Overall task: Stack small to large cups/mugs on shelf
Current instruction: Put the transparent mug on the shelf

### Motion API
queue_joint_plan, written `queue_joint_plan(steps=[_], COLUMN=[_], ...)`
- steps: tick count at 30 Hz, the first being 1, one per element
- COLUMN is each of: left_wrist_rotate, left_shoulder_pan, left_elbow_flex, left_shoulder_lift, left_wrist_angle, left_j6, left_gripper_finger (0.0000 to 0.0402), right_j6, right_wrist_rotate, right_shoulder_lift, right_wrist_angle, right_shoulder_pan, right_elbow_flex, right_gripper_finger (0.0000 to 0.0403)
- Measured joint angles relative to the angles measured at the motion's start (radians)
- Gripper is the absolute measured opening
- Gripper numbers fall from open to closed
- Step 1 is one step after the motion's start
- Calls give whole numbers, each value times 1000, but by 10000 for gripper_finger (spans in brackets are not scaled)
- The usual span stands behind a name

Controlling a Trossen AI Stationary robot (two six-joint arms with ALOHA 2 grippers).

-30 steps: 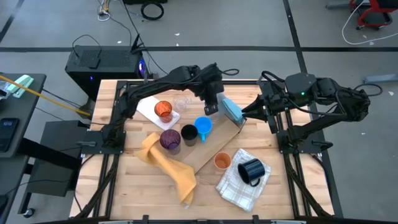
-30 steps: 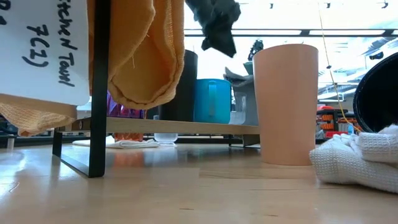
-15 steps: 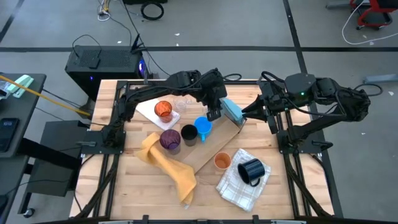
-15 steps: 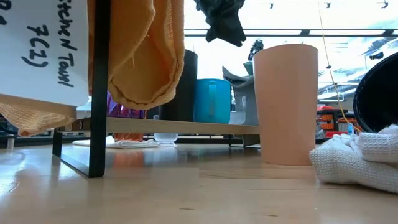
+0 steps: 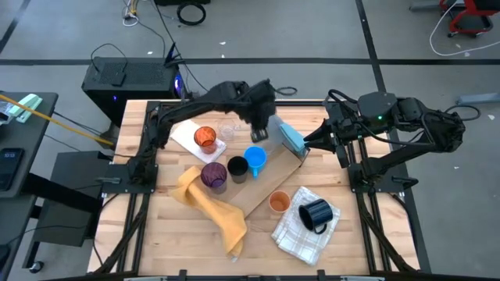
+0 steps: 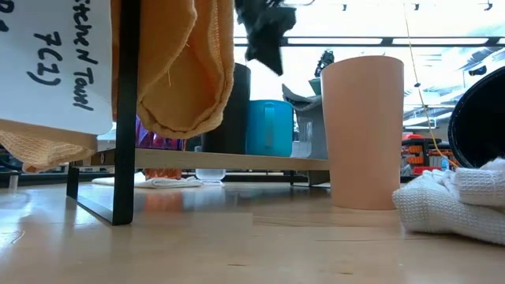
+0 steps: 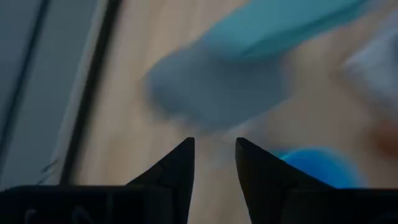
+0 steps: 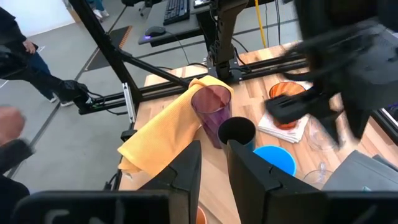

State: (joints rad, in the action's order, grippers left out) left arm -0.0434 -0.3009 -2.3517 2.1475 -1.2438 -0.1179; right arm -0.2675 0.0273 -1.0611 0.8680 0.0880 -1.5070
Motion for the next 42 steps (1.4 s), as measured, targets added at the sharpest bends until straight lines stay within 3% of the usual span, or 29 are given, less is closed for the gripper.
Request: queue_joint_plan(steps=[8, 16, 25, 35, 42], left_wrist_rotate=[-29, 65, 61, -23, -48], left_shoulder_pan=[-174, -300, -291, -292, -291], left_elbow_flex=[1, 63, 207, 400, 432], left_shoulder_lift=[0, -3, -1, 0, 0], left_wrist_angle=[-165, -200, -191, -142, -57], left_j6=[-50, 38, 107, 141, 154], left_gripper_finger=[120, 120, 126, 112, 116], right_j6=[-14, -28, -30, -45, -49], right_wrist_rotate=[0, 0, 0, 0, 0], right_shoulder_lift=[0, 0, 0, 0, 0], right_wrist_angle=[-1, -17, -30, -30, -30], right_shoulder_pan=[0, 0, 0, 1, 1], right_elbow_flex=[0, 0, 0, 0, 0], right_gripper_finger=[84, 84, 84, 84, 84])
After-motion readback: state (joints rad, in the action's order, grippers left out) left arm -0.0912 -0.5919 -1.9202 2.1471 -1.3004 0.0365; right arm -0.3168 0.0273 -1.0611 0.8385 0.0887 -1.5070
